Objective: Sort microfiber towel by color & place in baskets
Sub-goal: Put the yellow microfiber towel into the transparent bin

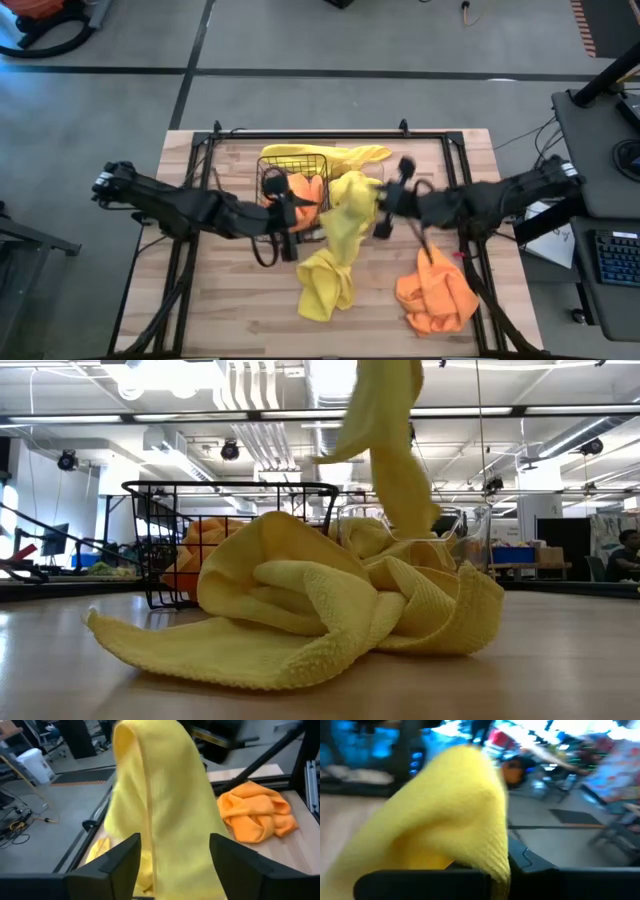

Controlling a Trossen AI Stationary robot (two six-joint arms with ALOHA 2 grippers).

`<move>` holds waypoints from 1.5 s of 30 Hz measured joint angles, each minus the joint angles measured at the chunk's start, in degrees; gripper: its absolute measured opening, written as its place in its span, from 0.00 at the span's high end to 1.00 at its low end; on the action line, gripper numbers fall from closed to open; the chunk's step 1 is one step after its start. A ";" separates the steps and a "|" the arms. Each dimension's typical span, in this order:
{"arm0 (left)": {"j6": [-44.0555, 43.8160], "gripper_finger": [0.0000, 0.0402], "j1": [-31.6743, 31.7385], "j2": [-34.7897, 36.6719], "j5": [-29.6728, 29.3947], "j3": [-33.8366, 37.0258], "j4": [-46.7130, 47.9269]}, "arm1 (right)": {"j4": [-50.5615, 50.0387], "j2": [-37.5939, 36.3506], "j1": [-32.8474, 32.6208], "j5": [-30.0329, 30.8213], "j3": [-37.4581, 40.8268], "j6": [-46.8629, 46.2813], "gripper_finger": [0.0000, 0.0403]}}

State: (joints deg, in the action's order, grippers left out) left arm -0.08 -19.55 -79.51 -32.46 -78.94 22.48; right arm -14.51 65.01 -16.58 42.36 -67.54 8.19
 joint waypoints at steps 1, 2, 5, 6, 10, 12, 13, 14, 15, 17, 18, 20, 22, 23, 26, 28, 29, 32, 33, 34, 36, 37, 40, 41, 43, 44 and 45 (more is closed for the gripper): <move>-0.13 0.44 -0.01 0.91 -0.04 0.00 0.39 | 0.09 -1.15 1.50 0.04 -0.41 0.94 0.98; -0.50 0.43 -0.02 1.69 -0.03 0.00 0.78 | 0.20 -2.38 2.94 -0.39 -0.70 1.83 0.98; -2.25 0.42 -0.15 3.82 -0.02 0.69 1.58 | -0.13 -4.86 6.70 -2.62 -0.66 2.33 0.98; -2.79 0.42 -0.15 4.38 -0.03 1.25 1.79 | -0.13 -5.31 7.81 -3.62 -0.25 2.30 0.98; -5.65 0.43 -0.15 6.19 -0.05 5.96 1.60 | -0.46 -4.99 10.66 -6.83 3.28 -1.05 0.98; -7.64 0.44 -0.15 7.02 -0.32 9.14 0.42 | -0.26 -4.11 11.44 -6.85 5.98 -3.21 0.98; -8.53 0.44 -0.15 7.37 -0.60 10.63 -0.13 | -0.12 -3.60 11.91 -6.86 7.27 -4.74 0.98; -9.10 0.45 -0.15 7.73 -0.76 12.04 -0.93 | 0.08 -3.04 12.35 -6.90 8.61 -6.34 0.98; -9.79 0.45 -0.15 8.13 -0.89 13.38 -1.57 | 0.20 -2.38 12.60 -6.92 9.92 -7.97 0.98; -11.44 0.46 -0.15 8.79 -0.98 15.65 -2.38 | 0.20 -0.95 12.96 -7.13 12.18 -11.57 0.98; -12.02 0.47 -0.16 9.15 -0.98 16.70 -3.15 | 0.19 -0.33 13.00 -7.85 13.27 -13.37 0.98; -12.78 0.47 -0.20 9.72 -1.02 18.22 -3.94 | 0.52 1.06 13.16 -10.04 14.96 -17.12 0.98; -13.26 0.48 -0.32 9.96 -1.03 19.02 -4.06 | 1.05 2.55 13.23 -11.96 16.15 -20.59 0.98; -13.48 0.48 -0.39 9.97 -1.03 19.28 -4.14 | 1.57 3.41 13.25 -12.45 16.78 -21.98 0.98; -13.52 0.48 -0.50 9.78 -1.03 19.65 -4.51 | 3.03 5.74 13.25 -12.83 18.53 -25.30 0.98; -13.39 0.48 -0.59 9.60 -1.01 19.65 -4.59 | 3.91 7.29 13.25 -12.83 19.31 -26.57 0.98; -13.15 0.48 -0.66 9.58 -1.03 19.67 -4.68 | 4.13 8.08 13.30 -12.80 19.68 -26.65 0.98; -13.00 0.48 -0.76 9.59 -1.03 19.74 -4.70 | 4.25 10.58 13.54 -12.85 20.14 -26.39 0.97; -13.01 0.48 -0.85 9.66 -1.01 19.74 -4.69 | 4.31 11.20 13.60 -12.93 20.14 -26.39 0.97; -13.03 0.48 -1.03 9.72 -1.02 19.80 -4.69 | 4.31 11.66 13.64 -13.32 20.10 -26.39 0.96; -13.10 0.48 -1.33 9.77 -1.03 19.99 -4.70 | 4.27 12.06 13.64 -14.59 19.68 -26.12 0.93; -13.20 0.48 -1.53 9.77 -1.03 20.20 -4.70 | 4.12 12.15 13.64 -15.47 19.39 -25.71 0.91; -13.82 0.48 -1.84 9.77 -1.42 20.86 -4.68 | 3.87 12.14 13.62 -16.99 18.43 -25.58 0.82; -13.94 0.48 -1.84 9.77 -1.48 20.99 -4.66 | 2.59 12.05 13.62 -17.08 17.85 -25.58 0.78; -13.96 0.48 -1.81 9.77 -1.55 21.03 -4.68 | -1.63 11.83 13.64 -17.06 15.88 -25.73 0.71; -13.96 0.48 -1.80 9.79 -1.59 21.01 -4.67 | -4.60 11.62 13.64 -17.01 14.62 -26.14 0.67; -13.96 0.48 -1.80 9.81 -1.63 20.99 -4.66 | -7.84 11.38 13.64 -16.90 13.25 -26.64 0.64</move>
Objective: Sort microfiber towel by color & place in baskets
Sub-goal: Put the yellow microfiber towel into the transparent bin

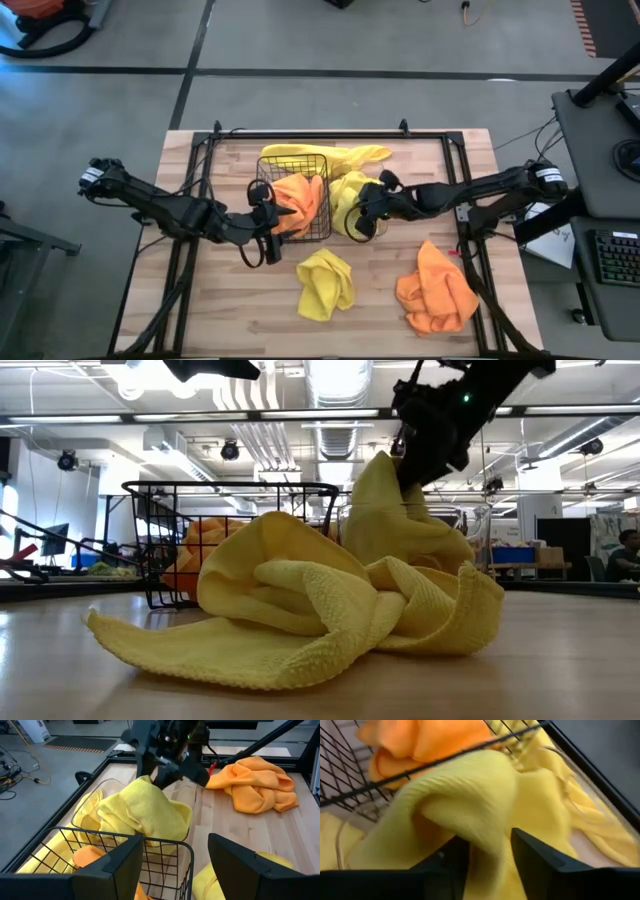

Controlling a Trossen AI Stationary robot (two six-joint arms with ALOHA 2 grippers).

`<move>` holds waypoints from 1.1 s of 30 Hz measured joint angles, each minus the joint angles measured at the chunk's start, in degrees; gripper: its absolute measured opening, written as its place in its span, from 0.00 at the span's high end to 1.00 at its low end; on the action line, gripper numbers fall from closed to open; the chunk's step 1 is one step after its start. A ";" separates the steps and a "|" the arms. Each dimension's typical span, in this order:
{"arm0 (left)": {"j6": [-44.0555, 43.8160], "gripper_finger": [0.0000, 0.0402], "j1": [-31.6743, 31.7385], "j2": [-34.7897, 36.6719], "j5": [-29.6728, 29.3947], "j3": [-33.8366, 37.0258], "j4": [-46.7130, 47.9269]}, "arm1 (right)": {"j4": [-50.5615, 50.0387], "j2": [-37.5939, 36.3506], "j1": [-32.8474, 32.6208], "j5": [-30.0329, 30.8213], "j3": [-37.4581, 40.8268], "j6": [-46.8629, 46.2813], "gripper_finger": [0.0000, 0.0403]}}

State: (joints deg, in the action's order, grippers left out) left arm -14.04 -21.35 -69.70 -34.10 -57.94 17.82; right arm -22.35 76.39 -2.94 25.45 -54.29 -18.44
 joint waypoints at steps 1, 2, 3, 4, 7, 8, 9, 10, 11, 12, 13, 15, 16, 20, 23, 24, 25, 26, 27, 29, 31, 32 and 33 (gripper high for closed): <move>0.00 0.48 -0.03 0.06 -0.01 -0.04 -0.01 | -3.29 -0.26 0.00 0.02 -1.55 -0.52 0.61; 0.00 0.48 -0.07 0.15 0.00 -0.04 0.03 | -6.37 -0.45 0.00 0.01 -3.17 -1.18 0.59; 0.00 0.48 -0.10 0.31 0.00 -0.04 0.13 | -9.34 -0.64 -0.02 -0.02 -4.69 -1.66 0.56; 0.00 0.48 -0.10 0.47 -0.01 -0.05 0.16 | -12.15 -0.88 -0.02 -0.03 -6.15 -1.99 0.54; 0.00 0.48 -0.21 0.64 -0.01 -0.05 0.46 | -18.47 -1.79 -0.02 -0.05 -10.20 -2.05 0.48; 0.00 0.48 -0.21 0.64 -0.01 -0.03 0.63 | -19.17 -2.29 -0.02 0.22 -11.04 -1.53 0.47; 0.00 0.48 -0.21 0.64 -0.01 -0.03 0.68 | -18.48 -3.17 -0.02 0.91 -11.46 -0.95 0.46; 0.00 0.48 -0.22 0.64 -0.01 -0.03 0.67 | -16.84 -4.18 -0.04 1.87 -11.49 0.09 0.45; 0.00 0.48 -0.23 0.64 -0.01 -0.03 0.68 | -13.86 -5.22 -0.04 2.89 -11.03 1.53 0.45; -0.02 0.48 -0.23 0.64 -0.01 -0.03 0.63 | -9.49 -6.52 -0.04 2.95 -9.98 3.37 0.46; -0.01 0.48 -0.23 0.61 0.00 -0.03 0.66 | -4.72 -7.77 -0.02 2.52 -8.34 5.52 0.47; -0.10 0.48 -0.23 0.60 0.01 -0.01 0.61 | 5.81 -9.86 0.37 0.60 -3.84 8.74 0.50; -0.23 0.48 -0.23 0.60 0.01 0.09 0.61 | 11.01 -10.56 0.67 -0.66 -1.28 9.60 0.53; -0.48 0.48 -0.36 0.57 0.06 0.36 0.69 | 30.56 -10.52 1.78 -4.83 10.38 12.34 0.64; -0.48 0.48 -0.40 0.36 0.10 0.36 0.68 | 42.48 -7.87 2.54 -4.91 17.68 12.06 0.75; -0.48 0.48 -0.40 0.32 0.10 0.36 0.68 | 44.81 -6.99 2.63 -4.89 19.61 12.02 0.78; -0.48 0.48 -0.40 0.25 0.10 0.36 0.66 | 46.61 -6.15 2.67 -4.83 21.09 11.66 0.82; -0.48 0.48 -0.43 0.21 0.10 0.36 0.64 | 48.26 -5.53 2.67 -4.89 22.39 10.94 0.86; -0.48 0.48 -0.47 0.12 0.12 0.36 0.63 | 48.98 -5.10 2.61 -4.88 23.52 10.21 0.89; -0.47 0.48 -0.47 -0.20 0.12 0.36 0.63 | 49.66 -4.43 2.60 -4.75 25.06 8.35 0.95; -0.47 0.48 -0.51 -0.73 0.12 0.36 0.63 | 49.58 -4.06 2.60 -4.47 26.43 6.76 0.97; -0.48 0.48 -0.67 -1.01 0.13 0.37 0.63 | 49.32 -3.85 2.62 -4.44 26.77 6.11 0.97; -0.47 0.48 -0.83 -1.32 0.14 0.41 0.63 | 49.37 -3.81 2.62 -4.44 26.91 5.91 0.97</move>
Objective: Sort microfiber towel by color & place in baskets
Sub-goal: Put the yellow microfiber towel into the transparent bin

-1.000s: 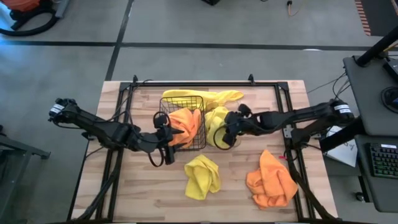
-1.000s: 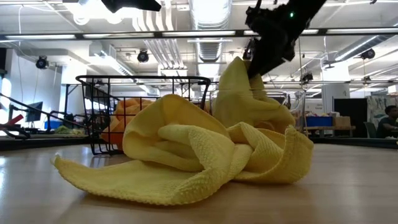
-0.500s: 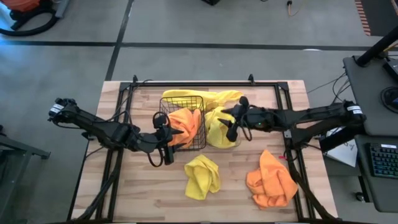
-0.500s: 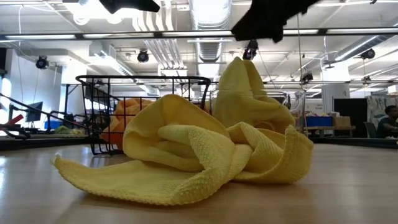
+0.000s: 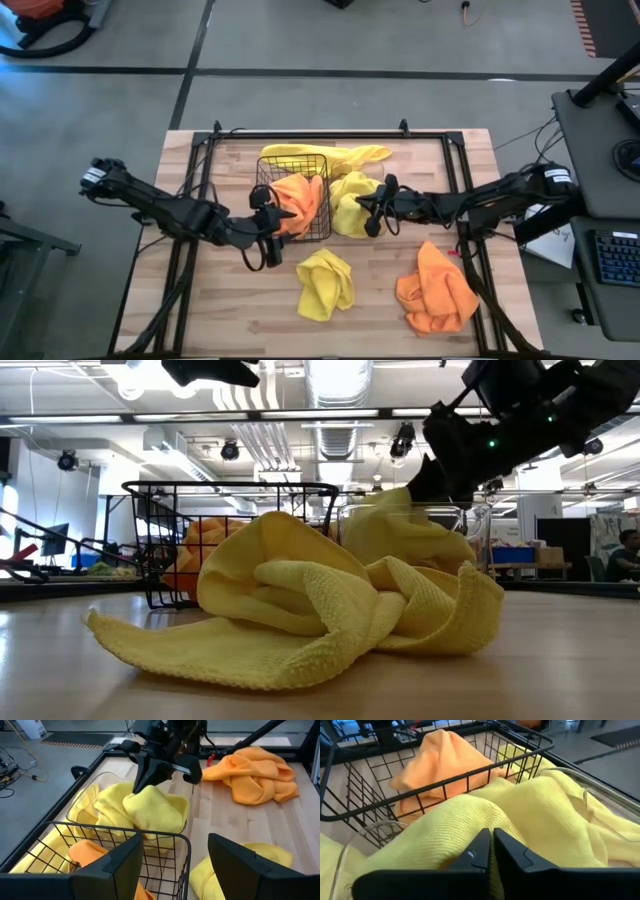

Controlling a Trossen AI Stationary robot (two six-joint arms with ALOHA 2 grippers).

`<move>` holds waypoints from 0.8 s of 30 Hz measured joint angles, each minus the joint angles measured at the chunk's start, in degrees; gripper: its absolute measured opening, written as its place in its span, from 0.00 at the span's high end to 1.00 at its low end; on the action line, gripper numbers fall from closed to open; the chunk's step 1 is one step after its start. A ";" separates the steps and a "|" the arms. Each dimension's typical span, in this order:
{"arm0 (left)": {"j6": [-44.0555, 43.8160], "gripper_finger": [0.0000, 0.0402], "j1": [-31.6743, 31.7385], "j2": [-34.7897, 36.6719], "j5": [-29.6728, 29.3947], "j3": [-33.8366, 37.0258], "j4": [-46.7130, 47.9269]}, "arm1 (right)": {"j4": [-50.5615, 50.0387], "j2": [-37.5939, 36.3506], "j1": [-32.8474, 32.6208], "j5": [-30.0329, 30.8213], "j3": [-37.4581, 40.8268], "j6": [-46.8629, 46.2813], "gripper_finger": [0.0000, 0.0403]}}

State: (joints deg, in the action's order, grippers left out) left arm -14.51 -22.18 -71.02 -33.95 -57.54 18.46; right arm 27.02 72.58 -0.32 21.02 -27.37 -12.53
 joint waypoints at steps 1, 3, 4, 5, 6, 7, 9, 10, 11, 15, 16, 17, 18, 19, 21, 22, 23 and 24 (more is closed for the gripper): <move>0.00 0.48 -0.16 -0.36 0.00 0.01 0.00 | -0.17 -0.04 0.00 0.00 0.06 -0.22 0.97; 0.00 0.48 -0.68 -1.01 0.03 0.02 0.00 | -0.12 -0.23 -0.02 -0.02 -0.03 -0.38 0.97; -0.04 0.48 -1.10 -1.35 0.04 0.04 0.00 | -0.28 -0.48 -0.02 -0.02 -0.18 -0.37 0.97; -0.15 0.48 -1.47 -1.70 0.04 0.04 0.00 | -0.49 -0.81 -0.02 -0.02 -0.44 -0.40 0.97; -0.12 0.48 -1.91 -1.98 0.04 0.04 0.00 | -0.54 -1.18 -0.02 -0.02 -0.90 -0.44 0.97; -0.06 0.48 -2.47 -2.24 0.13 0.04 0.00 | -1.12 -1.82 -0.02 -0.03 -1.57 -0.44 0.97; 0.78 0.48 -3.62 -2.85 0.21 0.04 -0.11 | -4.97 -3.11 -0.02 -0.02 -3.49 -0.65 0.97; 1.29 0.48 -4.32 -3.20 0.22 0.04 -0.32 | -8.04 -3.70 -0.02 -0.03 -4.85 -1.36 0.97; 1.53 0.48 -5.00 -3.72 0.21 0.04 -0.55 | -11.80 -4.26 -0.02 -0.02 -6.28 -2.25 0.97; 2.33 0.48 -7.25 -6.71 1.72 0.04 -3.14 | -28.38 -5.41 -0.18 -0.04 -13.37 -6.15 0.97; 2.57 0.48 -7.56 -7.58 2.85 0.04 -4.27 | -32.57 -5.46 -0.32 -0.02 -15.16 -7.06 0.97; 2.80 0.48 -7.93 -8.60 4.04 0.04 -5.35 | -35.78 -5.46 -0.64 0.00 -16.70 -7.66 0.97; 2.83 0.48 -8.20 -9.58 4.72 0.04 -5.98 | -38.13 -5.39 -0.98 0.02 -18.08 -8.35 0.97; 2.89 0.48 -8.44 -10.63 4.89 0.04 -6.88 | -39.76 -5.35 -1.30 0.01 -19.32 -9.17 0.97; 2.87 0.48 -8.74 -12.69 5.01 0.04 -8.43 | -42.26 -5.35 -1.87 -0.08 -21.63 -9.62 0.97; 2.87 0.48 -8.92 -13.57 4.98 0.04 -9.08 | -43.54 -5.35 -2.25 -0.06 -22.76 -9.60 0.97; 2.87 0.48 -9.03 -14.51 4.98 0.05 -10.12 | -45.16 -5.35 -2.48 -0.05 -23.93 -9.69 0.97; 2.85 0.48 -9.22 -15.37 4.97 0.05 -11.00 | -46.94 -5.35 -2.63 -0.07 -25.01 -10.11 0.97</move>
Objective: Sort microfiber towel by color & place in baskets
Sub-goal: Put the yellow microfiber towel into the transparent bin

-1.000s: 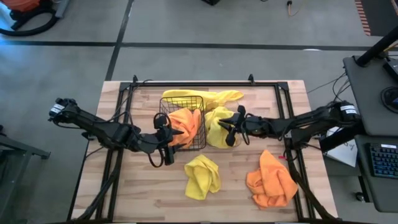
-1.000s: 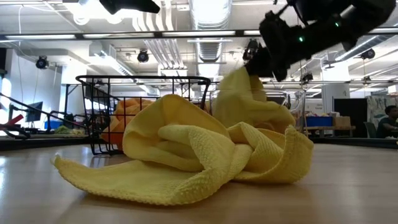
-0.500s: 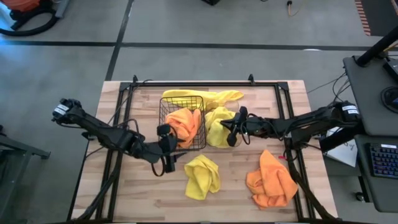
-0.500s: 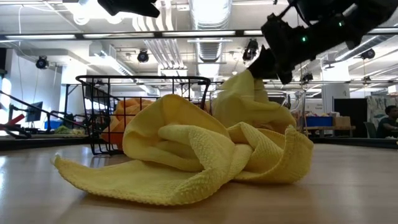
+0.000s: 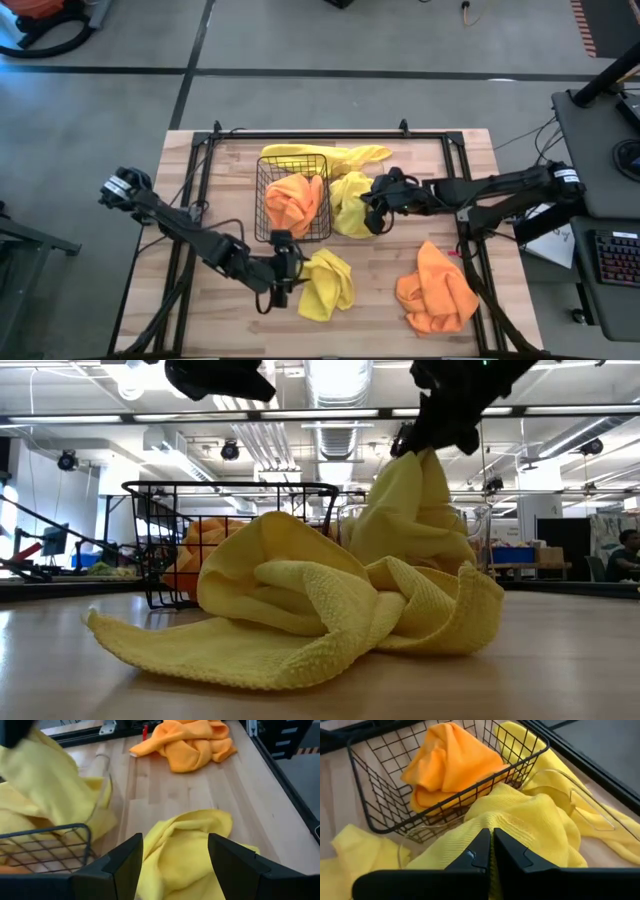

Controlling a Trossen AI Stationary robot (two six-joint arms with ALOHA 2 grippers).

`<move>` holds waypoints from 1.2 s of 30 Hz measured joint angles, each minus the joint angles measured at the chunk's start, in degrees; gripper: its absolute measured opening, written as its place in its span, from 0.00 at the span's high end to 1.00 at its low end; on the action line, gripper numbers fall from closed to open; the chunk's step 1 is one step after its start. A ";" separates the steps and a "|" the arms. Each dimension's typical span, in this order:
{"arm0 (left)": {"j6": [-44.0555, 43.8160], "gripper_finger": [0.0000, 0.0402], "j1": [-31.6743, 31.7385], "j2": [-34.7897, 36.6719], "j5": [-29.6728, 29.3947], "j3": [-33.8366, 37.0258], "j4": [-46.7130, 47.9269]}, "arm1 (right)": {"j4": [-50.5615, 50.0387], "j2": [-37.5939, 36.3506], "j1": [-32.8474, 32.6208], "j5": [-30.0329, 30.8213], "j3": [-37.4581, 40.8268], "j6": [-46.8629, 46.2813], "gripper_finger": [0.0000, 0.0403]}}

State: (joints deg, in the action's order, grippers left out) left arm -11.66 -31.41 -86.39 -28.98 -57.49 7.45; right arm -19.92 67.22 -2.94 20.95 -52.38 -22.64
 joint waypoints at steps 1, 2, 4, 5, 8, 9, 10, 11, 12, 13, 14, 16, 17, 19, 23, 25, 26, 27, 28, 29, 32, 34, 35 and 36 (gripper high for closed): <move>-0.13 0.48 -0.21 -0.81 -0.03 -0.01 -0.44 | -1.86 0.00 -0.19 -0.04 -1.25 -0.29 0.97; -0.37 0.48 -0.45 -1.48 -0.01 0.01 -0.90 | -3.29 0.00 -0.19 -0.29 -2.44 -0.34 0.96; -1.40 0.48 -0.86 -2.69 -0.03 0.01 -2.06 | -5.71 0.00 -0.19 -0.98 -4.54 -0.58 0.93; -1.88 0.48 -1.12 -3.11 -0.07 0.01 -2.34 | -6.56 0.00 -0.17 -1.30 -5.33 -0.83 0.91; -3.96 0.48 -1.69 -4.17 -0.29 0.01 -2.96 | -7.79 0.00 -0.19 -1.48 -7.31 -1.00 0.81; -4.54 0.48 -1.92 -4.49 -0.32 0.01 -3.00 | -8.31 0.00 -0.19 -1.46 -8.06 -1.02 0.77; -5.32 0.48 -2.08 -4.91 -0.45 0.01 -3.16 | -8.95 0.00 -0.19 -1.48 -8.80 -1.32 0.73; -6.26 0.48 -2.20 -5.40 -0.57 0.01 -3.87 | -9.78 0.00 -0.19 -1.47 -9.47 -1.71 0.69; -7.09 0.48 -2.31 -5.90 -0.60 0.01 -4.63 | -10.88 0.00 -0.19 -1.50 -10.23 -2.32 0.66; -7.86 0.48 -2.34 -6.40 -0.60 0.01 -5.07 | -12.49 0.00 -0.19 -1.61 -11.16 -3.63 0.63; -8.77 0.48 -2.43 -6.85 -0.57 0.01 -5.45 | -14.16 0.00 -0.19 -1.99 -12.16 -4.95 0.60; -10.77 0.47 -2.60 -7.58 -0.47 0.01 -5.97 | -16.50 0.00 -0.21 -3.94 -14.29 -6.56 0.55; -11.47 0.46 -2.75 -7.88 -0.47 0.01 -5.95 | -17.32 -0.02 -0.40 -5.36 -15.18 -7.01 0.52; -11.80 0.44 -3.20 -8.38 -0.56 0.01 -6.21 | -18.37 -0.04 -1.13 -8.20 -16.38 -7.44 0.48; -10.15 0.39 -4.05 -9.53 -0.47 0.01 -8.58 | -19.31 -0.04 -3.71 -12.70 -18.05 -9.38 0.43; -8.74 0.36 -4.22 -10.67 -0.29 0.01 -10.42 | -19.20 -0.04 -5.67 -13.92 -18.30 -10.93 0.42; -7.86 0.34 -4.32 -11.49 0.18 0.01 -11.67 | -19.34 0.00 -6.95 -13.96 -18.31 -11.43 0.41; -6.92 0.33 -4.41 -12.48 0.97 0.01 -13.15 | -19.33 0.12 -8.36 -13.93 -18.27 -12.09 0.41; -5.92 0.32 -4.46 -13.73 1.56 0.01 -15.34 | -19.22 0.24 -9.74 -14.01 -18.14 -12.64 0.40; -4.71 0.31 -4.62 -14.91 1.83 0.01 -17.71 | -19.42 0.39 -11.16 -14.01 -17.97 -13.48 0.40; -1.82 0.30 -5.01 -17.28 0.89 0.01 -19.34 | -20.07 1.20 -15.34 -13.74 -17.87 -16.07 0.41; -1.67 0.30 -5.02 -18.03 -1.06 0.01 -17.98 | -20.49 1.28 -17.88 -13.50 -17.67 -18.00 0.41; -1.70 0.30 -4.93 -18.42 -1.59 0.01 -17.81 | -20.41 1.47 -19.06 -13.46 -17.66 -18.85 0.41; -1.74 0.30 -4.78 -18.90 -1.60 0.00 -17.82 | -20.18 1.55 -20.08 -13.44 -17.66 -19.99 0.40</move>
State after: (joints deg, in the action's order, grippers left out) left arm -13.40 -36.18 -105.29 -30.59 -57.49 -10.36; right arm -40.10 68.77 -23.02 7.51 -70.04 -42.63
